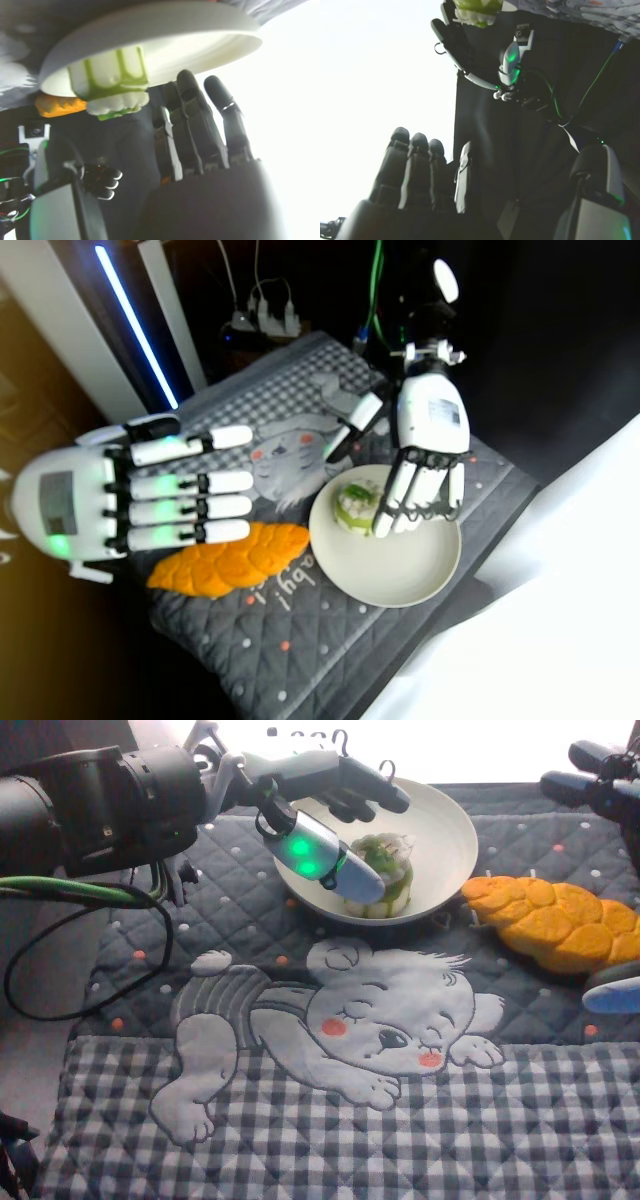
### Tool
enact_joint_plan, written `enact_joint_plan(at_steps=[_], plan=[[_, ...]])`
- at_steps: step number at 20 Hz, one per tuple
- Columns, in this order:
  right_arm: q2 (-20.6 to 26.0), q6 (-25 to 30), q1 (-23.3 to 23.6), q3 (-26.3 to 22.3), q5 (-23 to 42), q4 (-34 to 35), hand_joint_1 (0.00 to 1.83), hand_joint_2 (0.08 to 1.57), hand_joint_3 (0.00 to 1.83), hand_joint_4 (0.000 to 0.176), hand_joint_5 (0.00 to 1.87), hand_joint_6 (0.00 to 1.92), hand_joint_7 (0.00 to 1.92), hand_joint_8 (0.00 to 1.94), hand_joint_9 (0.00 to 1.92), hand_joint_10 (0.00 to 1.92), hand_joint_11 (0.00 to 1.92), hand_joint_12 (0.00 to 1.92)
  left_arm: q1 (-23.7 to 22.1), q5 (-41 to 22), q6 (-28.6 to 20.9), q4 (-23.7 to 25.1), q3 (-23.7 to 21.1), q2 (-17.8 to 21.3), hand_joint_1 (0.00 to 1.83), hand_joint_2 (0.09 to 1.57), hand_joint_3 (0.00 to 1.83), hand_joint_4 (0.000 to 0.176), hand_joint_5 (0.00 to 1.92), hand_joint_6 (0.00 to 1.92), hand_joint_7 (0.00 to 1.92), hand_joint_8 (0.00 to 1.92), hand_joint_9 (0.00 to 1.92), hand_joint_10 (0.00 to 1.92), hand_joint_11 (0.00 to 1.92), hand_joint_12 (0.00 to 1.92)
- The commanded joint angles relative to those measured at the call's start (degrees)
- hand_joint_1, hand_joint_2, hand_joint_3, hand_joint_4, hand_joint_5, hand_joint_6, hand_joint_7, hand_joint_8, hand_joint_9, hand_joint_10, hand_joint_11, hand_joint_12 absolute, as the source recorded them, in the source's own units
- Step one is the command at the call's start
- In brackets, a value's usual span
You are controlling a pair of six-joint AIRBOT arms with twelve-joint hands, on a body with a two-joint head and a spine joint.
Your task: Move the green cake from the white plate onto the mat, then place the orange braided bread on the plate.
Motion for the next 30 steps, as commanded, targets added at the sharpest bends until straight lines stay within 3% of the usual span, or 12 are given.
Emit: enact_joint_plan(at_steps=[1, 9, 14, 15, 16, 23, 24, 25, 26, 27, 29, 30], plan=[[0.5, 0.2, 0.4, 0.1, 6.9, 1.7, 0.77, 0.7, 0.01, 0.176, 0.21, 0.0, 0.03, 0.01, 0.0, 0.0, 0.0, 0.0, -0.7, -2.7, -0.4, -1.2, 0.4, -0.3, 0.69, 0.8, 0.0, 0.121, 0.45, 0.0, 0.61, 0.0, 0.64, 0.04, 0.1, 1.21], [0.3, 0.2, 0.4, -0.2, 6.9, 1.5, 0.82, 0.7, 0.0, 0.176, 0.2, 0.0, 0.1, 0.02, 0.03, 0.0, 0.03, 0.01, -0.4, -1.9, -0.4, -1.1, 1.1, -1.5, 0.73, 0.8, 0.0, 0.173, 0.46, 0.0, 0.57, 0.0, 0.62, 0.02, 0.05, 1.36], [0.2, 0.2, 0.4, -0.2, 6.9, 1.5, 0.82, 0.73, 0.01, 0.176, 0.17, 0.0, 0.1, 0.01, 0.07, 0.02, 0.02, 0.01, -0.2, -1.9, -0.4, -0.4, 1.0, -2.1, 0.76, 0.82, 0.0, 0.149, 0.49, 0.01, 0.61, 0.01, 0.63, 0.03, 0.11, 1.27], [0.2, 0.2, 0.4, -0.2, 6.9, 1.5, 0.81, 0.73, 0.01, 0.176, 0.18, 0.0, 0.1, 0.0, 0.05, 0.0, 0.01, 0.01, -0.1, -1.9, -0.5, -0.1, 1.0, -2.2, 0.77, 0.82, 0.0, 0.15, 0.49, 0.01, 0.61, 0.01, 0.63, 0.02, 0.12, 1.23], [0.2, 0.2, 0.4, -0.2, 6.9, 1.5, 0.78, 0.72, 0.0, 0.176, 0.18, 0.0, 0.1, 0.0, 0.06, 0.01, 0.01, 0.01, 0.0, -2.0, -1.1, 0.6, 1.0, -2.4, 0.78, 0.81, 0.0, 0.169, 0.49, 0.0, 0.65, 0.01, 0.66, 0.03, 0.14, 1.27], [0.1, 0.2, 0.4, -0.3, 6.9, 1.5, 0.73, 0.72, 0.0, 0.171, 0.16, 0.0, 0.11, 0.0, 0.08, 0.01, 0.03, 0.02, 0.6, -2.2, -2.5, 1.9, 1.1, -2.9, 0.82, 0.91, 0.01, 0.176, 0.57, 0.03, 0.8, 0.05, 0.72, 0.07, 0.1, 1.35], [0.1, 0.2, 0.4, -0.3, 6.9, 1.5, 0.74, 0.71, 0.0, 0.175, 0.16, 0.0, 0.11, 0.0, 0.08, 0.01, 0.03, 0.02, 0.7, -2.1, -2.5, 2.1, 1.1, -3.0, 0.87, 0.94, 0.01, 0.176, 0.63, 0.05, 0.87, 0.07, 0.76, 0.1, 0.14, 1.44], [0.1, 0.2, 0.4, -0.3, 6.9, 1.5, 0.79, 0.7, 0.0, 0.176, 0.15, 0.0, 0.12, 0.01, 0.08, 0.01, 0.02, 0.02, 0.7, -2.1, -2.5, 2.1, 1.2, -3.2, 0.91, 1.02, 0.0, 0.176, 0.83, 0.05, 1.01, 0.15, 0.73, 0.6, 0.26, 1.53], [0.1, 0.2, 0.4, -0.3, 6.9, 1.5, 0.79, 0.7, 0.0, 0.176, 0.15, 0.0, 0.12, 0.01, 0.08, 0.01, 0.02, 0.02, 0.7, -2.1, -2.5, 2.1, 1.2, -3.2, 0.91, 1.02, 0.0, 0.176, 0.83, 0.05, 1.01, 0.15, 0.73, 0.6, 0.26, 1.53], [0.1, 0.2, 0.4, -0.3, 6.9, 1.5, 0.77, 0.7, 0.0, 0.176, 0.16, 0.0, 0.09, 0.0, 0.04, 0.0, 0.02, 0.02, 0.7, -2.1, -2.5, 2.1, 1.3, -3.3, 1.18, 1.16, 0.0, 0.0, 0.81, 1.1, 0.95, 1.1, 0.72, 0.8, 0.3, 1.56], [0.0, 0.2, 0.4, -0.3, 6.9, 1.5, 0.74, 0.72, 0.01, 0.176, 0.15, 0.0, 0.08, 0.0, 0.03, 0.0, 0.06, 0.04, 0.7, -2.2, -2.5, 1.7, 1.4, -3.3, 1.19, 1.15, 0.0, 0.035, 0.92, 1.02, 0.94, 1.13, 0.73, 0.81, 0.36, 1.5], [-0.1, 0.2, 0.4, -0.3, 6.9, 1.5, 0.74, 0.72, 0.01, 0.176, 0.15, 0.0, 0.08, 0.0, 0.03, 0.0, 0.06, 0.04, 0.7, -2.4, -2.5, 1.3, 1.5, -3.3, 1.19, 1.15, 0.0, 0.035, 0.92, 1.02, 0.94, 1.13, 0.73, 0.81, 0.36, 1.5]])
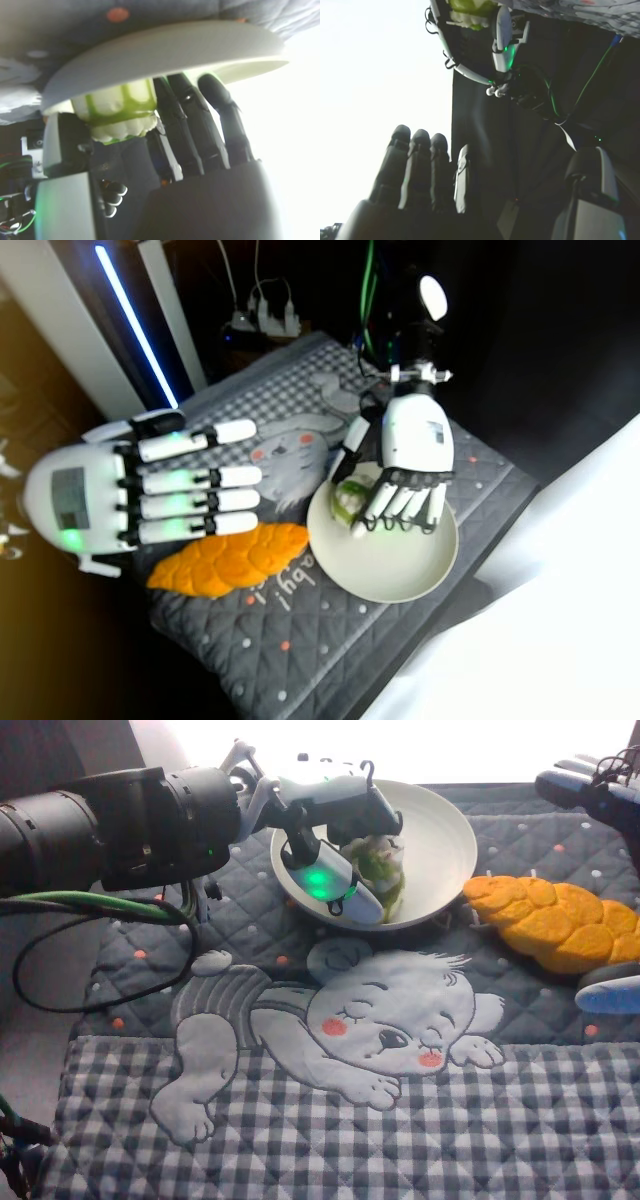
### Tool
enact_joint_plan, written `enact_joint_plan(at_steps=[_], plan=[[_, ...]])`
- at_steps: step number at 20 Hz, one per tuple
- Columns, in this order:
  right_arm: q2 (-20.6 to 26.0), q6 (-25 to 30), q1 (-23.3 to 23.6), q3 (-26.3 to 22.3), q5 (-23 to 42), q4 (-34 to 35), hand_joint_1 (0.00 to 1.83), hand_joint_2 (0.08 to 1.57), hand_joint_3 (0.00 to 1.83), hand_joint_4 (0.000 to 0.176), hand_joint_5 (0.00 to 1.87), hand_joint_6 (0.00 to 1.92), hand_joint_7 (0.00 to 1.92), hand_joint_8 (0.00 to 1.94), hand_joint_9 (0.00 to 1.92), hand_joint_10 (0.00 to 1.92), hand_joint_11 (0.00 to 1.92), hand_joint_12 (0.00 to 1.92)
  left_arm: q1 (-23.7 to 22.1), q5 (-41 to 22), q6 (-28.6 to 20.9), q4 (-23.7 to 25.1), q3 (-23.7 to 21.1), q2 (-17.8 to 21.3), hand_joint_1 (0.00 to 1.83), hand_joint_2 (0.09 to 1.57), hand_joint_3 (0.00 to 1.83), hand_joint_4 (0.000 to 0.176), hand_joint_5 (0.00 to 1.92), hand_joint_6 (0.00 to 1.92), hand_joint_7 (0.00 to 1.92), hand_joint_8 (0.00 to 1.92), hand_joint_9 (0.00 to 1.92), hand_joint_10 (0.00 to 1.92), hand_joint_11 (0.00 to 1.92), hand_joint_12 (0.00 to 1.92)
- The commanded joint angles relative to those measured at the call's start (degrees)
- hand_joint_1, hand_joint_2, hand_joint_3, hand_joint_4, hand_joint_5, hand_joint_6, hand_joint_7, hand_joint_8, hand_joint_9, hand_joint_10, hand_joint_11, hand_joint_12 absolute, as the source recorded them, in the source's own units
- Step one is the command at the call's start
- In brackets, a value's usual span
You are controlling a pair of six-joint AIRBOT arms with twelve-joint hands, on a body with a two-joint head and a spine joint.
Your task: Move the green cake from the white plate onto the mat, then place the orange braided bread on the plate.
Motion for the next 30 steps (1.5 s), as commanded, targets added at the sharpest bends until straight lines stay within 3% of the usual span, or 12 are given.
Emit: enact_joint_plan(at_steps=[1, 4, 7, 9, 13, 15, 19, 22, 23, 25, 27, 30], plan=[[0.3, 0.2, 0.4, 0.0, 6.9, 1.7, 0.7, 0.73, 0.01, 0.174, 0.15, 0.0, 0.1, 0.0, 0.04, 0.0, 0.08, 0.06, -0.1, -3.6, -0.2, -2.5, 0.5, 0.3, 1.18, 1.16, 0.0, 0.041, 0.91, 1.04, 0.91, 1.16, 0.71, 0.88, 0.35, 1.59], [0.3, 0.2, 0.4, 0.0, 6.9, 1.7, 0.68, 0.74, 0.01, 0.176, 0.13, 0.0, 0.09, 0.0, 0.04, 0.0, 0.07, 0.06, -0.5, -5.0, -0.2, -4.7, 0.7, 1.1, 1.17, 1.18, 0.0, 0.045, 0.86, 1.12, 0.87, 1.22, 0.66, 1.05, 0.31, 1.72], [0.3, 0.3, 0.4, -0.1, 6.9, 1.7, 0.72, 0.75, 0.01, 0.176, 0.13, 0.0, 0.1, 0.0, 0.04, 0.0, 0.0, 0.04, -1.6, -8.3, -0.3, -7.3, -1.4, 4.2, 1.15, 1.23, 0.0, 0.0, 0.78, 1.19, 0.77, 1.46, 0.51, 1.6, 0.26, 1.92], [0.3, 0.3, 0.4, -0.1, 6.9, 1.8, 0.74, 0.73, 0.0, 0.176, 0.14, 0.01, 0.11, 0.0, 0.08, 0.01, 0.03, 0.06, -2.0, -10.0, -0.5, -7.6, -3.2, 6.0, 1.18, 1.21, 0.0, 0.0, 0.81, 1.08, 0.8, 1.48, 0.49, 1.68, 0.25, 1.92], [0.3, 0.3, 0.4, -0.1, 6.9, 2.7, 0.78, 0.73, 0.0, 0.172, 0.12, 0.0, 0.09, 0.0, 0.04, 0.0, 0.01, 0.06, -2.0, -14.3, -1.7, -7.2, -8.1, 11.0, 1.18, 1.17, 0.0, 0.0, 0.88, 1.02, 0.86, 1.33, 0.54, 1.27, 0.29, 1.68], [0.4, 0.3, 0.4, -0.1, 7.0, 3.1, 0.77, 0.74, 0.0, 0.157, 0.12, 0.0, 0.09, 0.0, 0.06, 0.01, 0.02, 0.07, -1.0, -17.0, -2.0, -7.0, -11.5, 14.3, 1.18, 1.16, 0.0, 0.047, 0.91, 1.05, 0.87, 1.21, 0.6, 1.0, 0.31, 1.47], [0.4, 0.3, 0.4, -0.2, 7.0, 3.2, 0.77, 0.75, 0.01, 0.171, 0.14, 0.0, 0.07, 0.0, 0.07, 0.01, 0.04, 0.1, 1.2, -20.6, -3.1, -7.0, -15.5, 18.3, 1.23, 1.07, 0.0, 0.046, 1.08, 0.78, 1.06, 0.9, 0.85, 0.73, 0.47, 1.38], [0.4, 0.3, 0.4, -0.2, 7.0, 3.2, 0.77, 0.75, 0.0, 0.159, 0.14, 0.0, 0.1, 0.01, 0.08, 0.01, 0.03, 0.11, 3.2, -22.3, -3.2, -6.8, -18.2, 20.3, 1.25, 1.03, 0.0, 0.017, 1.24, 0.46, 1.14, 0.81, 0.96, 0.73, 0.64, 1.36], [0.4, 0.3, 0.4, -0.2, 7.0, 3.3, 0.76, 0.75, 0.0, 0.157, 0.14, 0.0, 0.12, 0.0, 0.08, 0.0, 0.0, 0.16, 3.7, -22.5, -3.2, -6.8, -18.7, 20.6, 1.26, 1.02, 0.0, 0.03, 1.26, 0.44, 1.17, 0.74, 0.96, 0.7, 0.59, 1.35], [0.4, 0.3, 0.4, -0.2, 7.0, 3.3, 0.72, 0.75, 0.0, 0.167, 0.14, 0.0, 0.13, 0.0, 0.08, 0.0, 0.0, 0.19, 5.2, -22.6, -3.2, -6.8, -19.2, 20.8, 1.26, 1.03, 0.0, 0.0, 1.23, 0.47, 1.15, 0.82, 0.95, 0.72, 0.5, 1.32], [0.4, 0.3, 0.4, -0.2, 7.0, 3.4, 0.73, 0.74, 0.0, 0.166, 0.13, 0.0, 0.13, 0.0, 0.07, 0.0, 0.0, 0.25, 6.7, -22.8, -3.5, -6.8, -19.6, 20.8, 1.26, 1.04, 0.0, 0.0, 1.23, 0.45, 1.08, 0.96, 0.86, 0.86, 0.51, 1.43], [0.4, 0.6, 0.4, -0.2, 7.0, 3.4, 0.75, 0.73, 0.0, 0.132, 0.15, 0.0, 0.17, 0.0, 0.07, 0.0, 0.0, 0.4, 8.1, -23.2, -4.3, -6.6, -19.9, 20.7, 1.26, 1.04, 0.0, 0.0, 1.26, 0.41, 1.09, 0.93, 0.8, 1.05, 0.54, 1.55]])
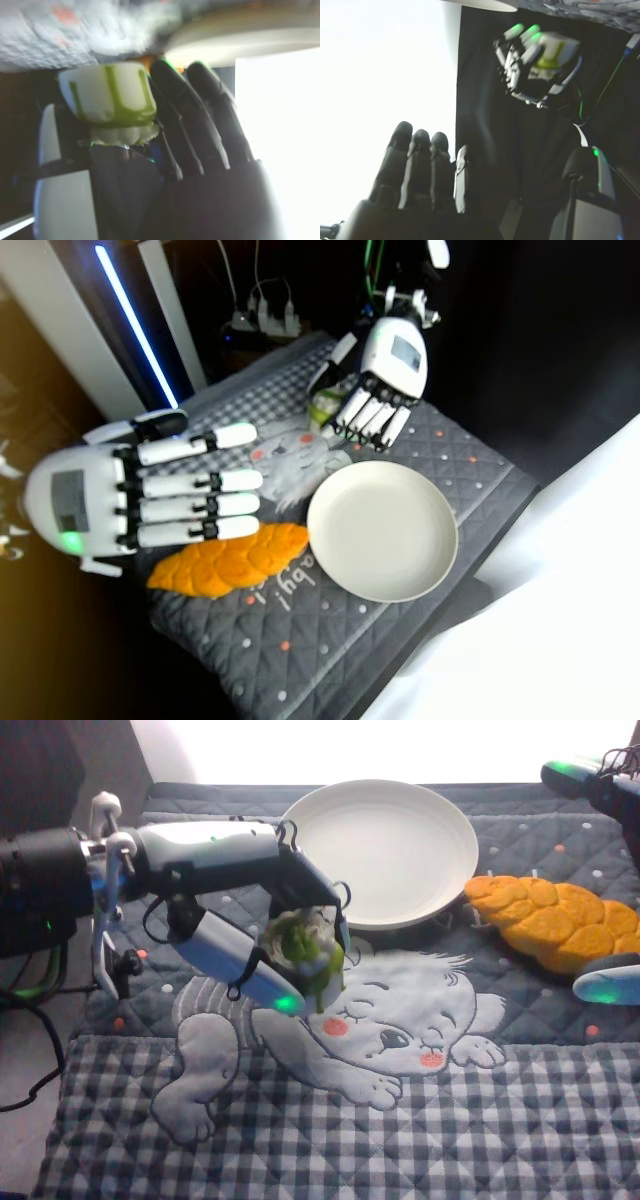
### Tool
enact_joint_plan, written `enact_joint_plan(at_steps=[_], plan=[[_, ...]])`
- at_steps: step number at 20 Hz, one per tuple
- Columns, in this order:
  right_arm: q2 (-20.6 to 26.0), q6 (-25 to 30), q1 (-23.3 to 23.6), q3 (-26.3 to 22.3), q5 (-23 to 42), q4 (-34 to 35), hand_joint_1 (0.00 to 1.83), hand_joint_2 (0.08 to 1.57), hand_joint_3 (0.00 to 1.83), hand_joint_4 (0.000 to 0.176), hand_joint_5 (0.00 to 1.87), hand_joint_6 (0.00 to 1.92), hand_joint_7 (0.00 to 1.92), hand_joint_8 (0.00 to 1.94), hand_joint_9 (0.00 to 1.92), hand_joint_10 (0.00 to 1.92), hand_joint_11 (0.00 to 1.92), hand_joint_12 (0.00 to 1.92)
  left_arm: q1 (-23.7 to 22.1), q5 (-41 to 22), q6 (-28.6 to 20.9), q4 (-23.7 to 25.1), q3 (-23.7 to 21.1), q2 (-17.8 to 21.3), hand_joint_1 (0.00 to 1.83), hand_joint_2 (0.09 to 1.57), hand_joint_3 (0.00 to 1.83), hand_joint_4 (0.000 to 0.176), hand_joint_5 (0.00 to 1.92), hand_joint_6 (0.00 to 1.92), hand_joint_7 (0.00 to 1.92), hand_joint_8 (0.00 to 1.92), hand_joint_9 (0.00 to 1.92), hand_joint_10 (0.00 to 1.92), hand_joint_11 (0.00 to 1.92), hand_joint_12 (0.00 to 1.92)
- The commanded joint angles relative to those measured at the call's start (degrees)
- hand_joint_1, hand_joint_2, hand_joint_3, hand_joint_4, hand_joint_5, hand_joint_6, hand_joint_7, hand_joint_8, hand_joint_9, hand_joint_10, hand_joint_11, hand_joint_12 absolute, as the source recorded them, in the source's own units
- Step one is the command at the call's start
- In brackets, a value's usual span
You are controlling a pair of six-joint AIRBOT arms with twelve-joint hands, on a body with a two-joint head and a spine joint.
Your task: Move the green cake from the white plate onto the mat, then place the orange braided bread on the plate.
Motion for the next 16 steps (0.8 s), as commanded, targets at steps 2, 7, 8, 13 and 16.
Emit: enact_joint_plan(at_steps=[2, 7, 8, 13, 16], plan=[[0.6, 0.6, 0.4, 0.0, 7.0, 1.9, 0.71, 0.75, 0.0, 0.112, 0.14, 0.0, 0.16, 0.0, 0.07, 0.0, 0.0, 0.48, 0.2, -4.5, -0.9, -2.6, -0.1, 0.2, 1.26, 1.03, 0.0, 0.026, 1.25, 0.49, 1.13, 0.79, 0.82, 1.02, 0.52, 1.55], [0.6, 0.6, 0.4, 0.0, 7.0, 1.8, 0.74, 0.76, 0.0, 0.123, 0.13, 0.0, 0.15, 0.0, 0.07, 0.0, 0.0, 0.45, 2.1, -3.5, -0.9, -2.1, -0.1, -0.7, 1.26, 1.01, 0.0, 0.036, 1.26, 0.51, 1.18, 0.65, 0.9, 0.73, 0.46, 1.48], [0.6, 0.6, 0.4, 0.0, 7.0, 1.8, 0.73, 0.75, 0.0, 0.133, 0.13, 0.0, 0.14, 0.0, 0.06, 0.0, 0.0, 0.38, 2.3, -3.4, -0.9, -2.1, 0.0, -0.8, 1.26, 1.01, 0.0, 0.027, 1.26, 0.54, 1.18, 0.63, 0.89, 0.73, 0.41, 1.52], [0.6, 0.6, 0.4, 0.0, 7.0, 1.8, 0.76, 0.73, 0.0, 0.138, 0.11, 0.0, 0.14, 0.0, 0.06, 0.0, 0.0, 0.37, 2.9, -3.9, -0.9, -2.3, -0.3, -0.7, 0.93, 0.76, 0.0, 0.0, 0.39, 0.0, 0.55, 0.01, 0.46, 0.36, 0.0, 1.42], [0.6, 0.6, 0.4, 0.0, 7.0, 1.8, 0.76, 0.73, 0.0, 0.133, 0.1, 0.0, 0.14, 0.0, 0.06, 0.0, 0.0, 0.35, 3.2, -5.3, -0.2, -3.2, -1.6, -0.2, 0.92, 0.7, 0.0, 0.12, 0.23, 0.0, 0.29, 0.0, 0.3, 0.1, 0.0, 1.16]])
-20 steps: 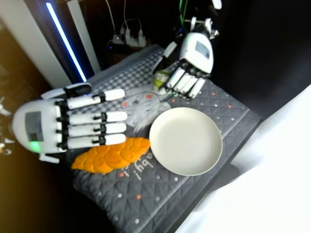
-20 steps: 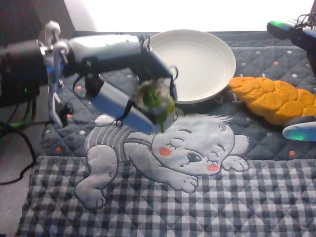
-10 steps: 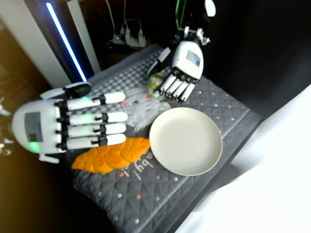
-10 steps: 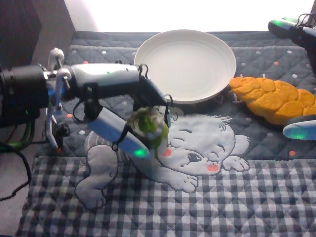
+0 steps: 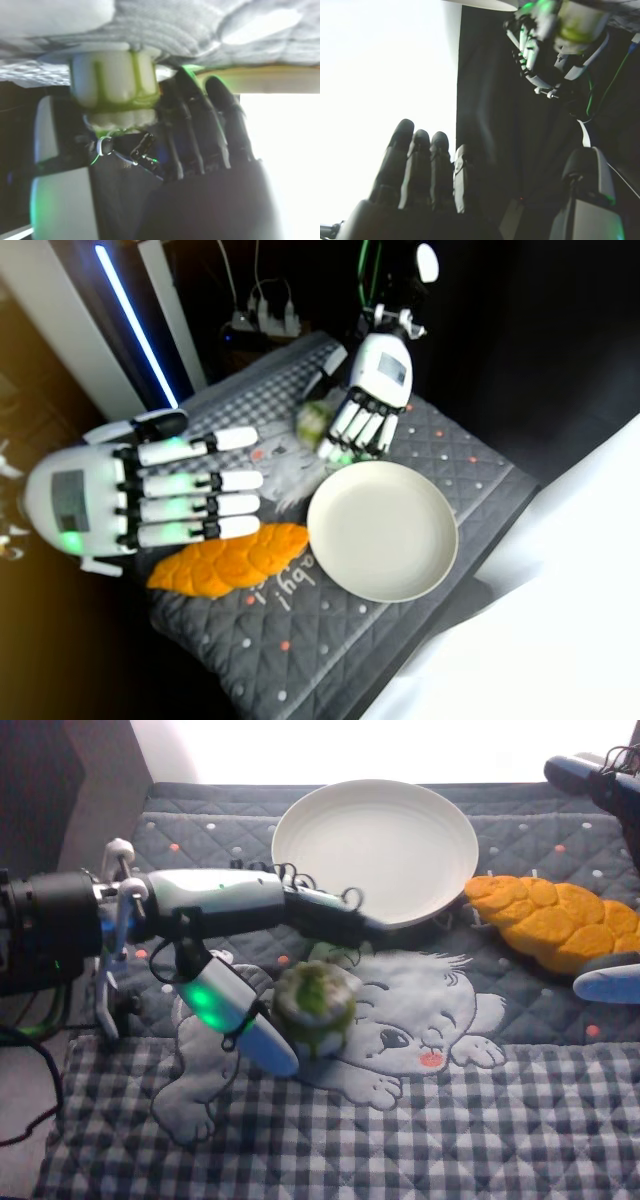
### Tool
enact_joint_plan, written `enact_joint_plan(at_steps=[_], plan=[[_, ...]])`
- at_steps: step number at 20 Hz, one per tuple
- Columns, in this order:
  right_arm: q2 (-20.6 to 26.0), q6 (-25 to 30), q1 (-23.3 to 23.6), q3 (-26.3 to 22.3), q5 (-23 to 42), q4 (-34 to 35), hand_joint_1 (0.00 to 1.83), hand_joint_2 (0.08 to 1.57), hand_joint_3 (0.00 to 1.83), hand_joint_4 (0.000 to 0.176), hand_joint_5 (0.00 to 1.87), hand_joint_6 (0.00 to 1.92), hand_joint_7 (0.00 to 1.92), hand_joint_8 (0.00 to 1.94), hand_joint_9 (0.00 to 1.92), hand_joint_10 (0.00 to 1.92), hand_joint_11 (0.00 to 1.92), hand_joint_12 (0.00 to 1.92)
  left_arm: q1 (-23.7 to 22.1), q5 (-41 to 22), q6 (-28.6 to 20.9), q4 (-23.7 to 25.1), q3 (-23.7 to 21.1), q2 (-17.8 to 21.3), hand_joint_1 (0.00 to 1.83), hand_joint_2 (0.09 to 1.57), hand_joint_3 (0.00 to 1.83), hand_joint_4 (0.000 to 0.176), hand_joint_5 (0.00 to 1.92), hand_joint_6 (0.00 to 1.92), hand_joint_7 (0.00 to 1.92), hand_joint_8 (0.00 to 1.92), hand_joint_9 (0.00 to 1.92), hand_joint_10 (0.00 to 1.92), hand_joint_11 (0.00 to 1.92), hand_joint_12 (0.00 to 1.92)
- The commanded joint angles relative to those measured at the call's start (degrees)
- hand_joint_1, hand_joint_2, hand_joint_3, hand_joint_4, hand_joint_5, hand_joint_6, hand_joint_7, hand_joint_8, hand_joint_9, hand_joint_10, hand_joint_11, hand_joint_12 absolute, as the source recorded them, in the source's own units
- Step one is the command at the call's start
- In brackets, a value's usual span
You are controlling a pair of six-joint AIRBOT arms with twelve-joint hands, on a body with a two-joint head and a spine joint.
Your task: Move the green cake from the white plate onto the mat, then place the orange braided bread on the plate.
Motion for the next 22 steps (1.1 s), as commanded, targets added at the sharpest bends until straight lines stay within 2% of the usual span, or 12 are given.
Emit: enact_joint_plan(at_steps=[1, 3, 5, 6, 10, 13, 14, 15, 17, 19, 21, 22], plan=[[0.6, 0.5, 0.4, 0.0, 7.0, 1.7, 0.75, 0.72, 0.0, 0.134, 0.1, 0.0, 0.13, 0.0, 0.06, 0.0, 0.0, 0.35, -0.2, -5.4, 0.1, -3.4, -0.2, 0.6, 0.93, 0.69, 0.0, 0.116, 0.24, 0.0, 0.27, 0.0, 0.29, 0.07, 0.0, 1.19], [0.6, 0.5, 0.4, 0.0, 7.0, 1.7, 0.76, 0.7, 0.0, 0.149, 0.09, 0.0, 0.11, 0.0, 0.06, 0.0, 0.0, 0.32, 0.1, -6.1, 0.4, -4.4, -0.5, 1.0, 0.96, 0.69, 0.0, 0.098, 0.21, 0.0, 0.22, 0.0, 0.25, 0.04, 0.0, 1.13], [0.6, 0.5, 0.4, 0.0, 6.9, 1.5, 0.77, 0.69, 0.0, 0.139, 0.1, 0.0, 0.11, 0.0, 0.06, 0.0, 0.0, 0.27, 0.4, -7.0, 1.4, -6.1, -1.1, 1.7, 0.96, 0.67, 0.0, 0.113, 0.19, 0.0, 0.22, 0.0, 0.25, 0.04, 0.0, 1.12], [0.6, 0.5, 0.4, 0.0, 6.8, 1.3, 0.77, 0.68, 0.0, 0.142, 0.09, 0.0, 0.1, 0.0, 0.06, 0.0, 0.0, 0.27, 0.5, -7.3, 2.2, -7.0, -1.7, 2.4, 0.95, 0.67, 0.0, 0.086, 0.21, 0.01, 0.24, 0.01, 0.27, 0.05, 0.0, 1.12], [2.4, 0.2, 0.4, 0.4, 2.2, -1.3, 0.78, 0.73, 0.01, 0.115, 0.06, 0.0, 0.15, 0.01, 0.09, 0.0, 0.0, 0.14, 0.5, -9.1, 8.7, -12.8, -4.3, 5.6, 0.92, 0.7, 0.0, 0.13, 0.13, 0.01, 0.21, 0.01, 0.2, 0.01, 0.0, 0.63], [3.6, 0.1, 0.5, 1.7, -1.1, -1.5, 0.72, 0.74, 0.0, 0.123, 0.03, 0.0, 0.14, 0.0, 0.04, 0.0, 0.0, 0.16, 0.9, -11.0, 11.4, -16.9, -4.5, 6.5, 0.85, 0.77, 0.0, 0.153, 0.14, 0.0, 0.24, 0.0, 0.26, 0.0, 0.0, 0.53], [4.0, 0.1, 0.5, 2.2, -2.2, -1.6, 0.69, 0.73, 0.0, 0.122, 0.04, 0.0, 0.08, 0.0, 0.02, 0.0, 0.0, 0.17, 1.7, -11.7, 12.9, -19.1, -4.7, 6.9, 0.74, 0.82, 0.01, 0.105, 0.09, 0.0, 0.2, 0.0, 0.22, 0.0, 0.01, 0.44], [4.5, 0.1, 0.5, 2.5, -2.9, -1.6, 0.68, 0.73, 0.0, 0.118, 0.05, 0.0, 0.08, 0.0, 0.03, 0.0, 0.0, 0.21, 2.3, -12.2, 14.8, -21.2, -5.0, 7.3, 0.72, 0.83, 0.0, 0.103, 0.06, 0.0, 0.17, 0.01, 0.19, 0.0, 0.05, 0.3], [5.6, 0.1, 0.6, 2.8, -4.2, -1.7, 0.74, 0.7, 0.0, 0.136, 0.08, 0.0, 0.12, 0.0, 0.1, 0.0, 0.0, 0.38, 3.2, -13.5, 18.7, -25.0, -5.9, 8.1, 0.77, 0.78, 0.0, 0.168, 0.0, 0.0, 0.09, 0.0, 0.09, 0.0, 0.01, 0.21], [6.5, 0.1, 0.7, 3.3, -6.2, -2.5, 0.79, 0.68, 0.0, 0.131, 0.1, 0.0, 0.14, 0.0, 0.13, 0.0, 0.0, 0.54, 4.2, -15.4, 20.5, -28.1, -6.4, 8.9, 0.84, 0.71, 0.0, 0.149, 0.03, 0.0, 0.11, 0.0, 0.12, 0.0, 0.08, 0.2], [8.0, 0.2, 1.3, 3.8, -9.1, -3.8, 0.74, 0.67, 0.0, 0.119, 0.11, 0.0, 0.18, 0.0, 0.17, 0.01, 0.0, 0.68, 4.9, -17.0, 23.2, -31.5, -7.0, 9.9, 0.67, 0.8, 0.01, 0.108, 0.18, 0.01, 0.28, 0.02, 0.3, 0.0, 0.06, 0.5], [8.8, 0.2, 2.9, 4.0, -10.7, -4.9, 0.66, 0.66, 0.0, 0.145, 0.08, 0.0, 0.16, 0.0, 0.14, 0.0, 0.0, 0.71, 5.0, -17.3, 24.5, -32.6, -7.2, 10.3, 0.7, 0.82, 0.0, 0.105, 0.13, 0.0, 0.26, 0.0, 0.28, 0.0, 0.01, 0.58]])
